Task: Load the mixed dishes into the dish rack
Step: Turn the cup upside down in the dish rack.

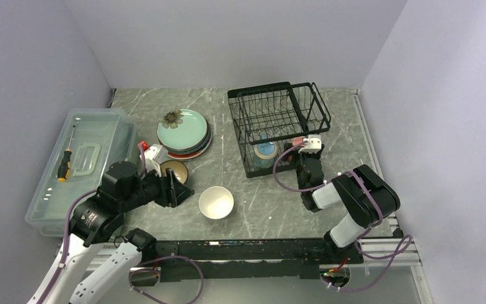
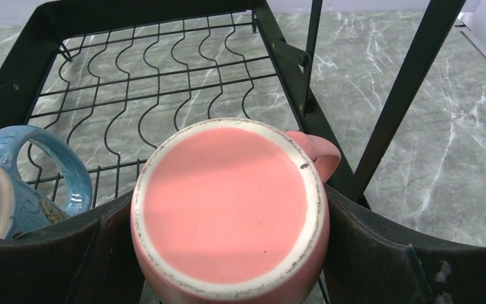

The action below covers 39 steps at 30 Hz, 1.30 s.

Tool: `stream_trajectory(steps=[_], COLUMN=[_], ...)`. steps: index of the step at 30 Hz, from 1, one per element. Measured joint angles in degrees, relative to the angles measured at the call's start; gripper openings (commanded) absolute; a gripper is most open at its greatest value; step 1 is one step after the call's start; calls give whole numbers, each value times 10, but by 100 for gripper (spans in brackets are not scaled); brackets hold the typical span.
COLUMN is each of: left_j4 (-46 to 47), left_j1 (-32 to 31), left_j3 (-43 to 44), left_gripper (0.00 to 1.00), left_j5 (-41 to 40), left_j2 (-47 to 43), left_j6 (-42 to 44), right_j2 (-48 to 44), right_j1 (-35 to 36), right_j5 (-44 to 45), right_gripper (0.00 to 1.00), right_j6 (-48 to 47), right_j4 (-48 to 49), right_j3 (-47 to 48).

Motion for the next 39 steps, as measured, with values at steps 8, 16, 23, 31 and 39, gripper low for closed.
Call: stream_trajectory(steps=[8, 16, 23, 31, 39], left_j4=[0, 0, 0, 0, 0], left_j1=[0, 0, 0, 0, 0], left_j3=[0, 0, 0, 0, 0], left_gripper=[55, 55, 55, 56, 56], left_j5=[0, 0, 0, 0, 0], left_j2=[0, 0, 0, 0, 0], left_j6=[0, 0, 0, 0, 0], right_j2=[4, 4, 3, 3, 2], right_j1=[-2, -2, -2, -2, -2], right_j5=[11, 13, 13, 13, 14], right_gripper=[55, 65, 70, 76, 80], right_j6=[4, 21, 33, 42, 50], right_j4=[-28, -71, -89, -102, -118], right_j3=[22, 50, 61, 67, 78])
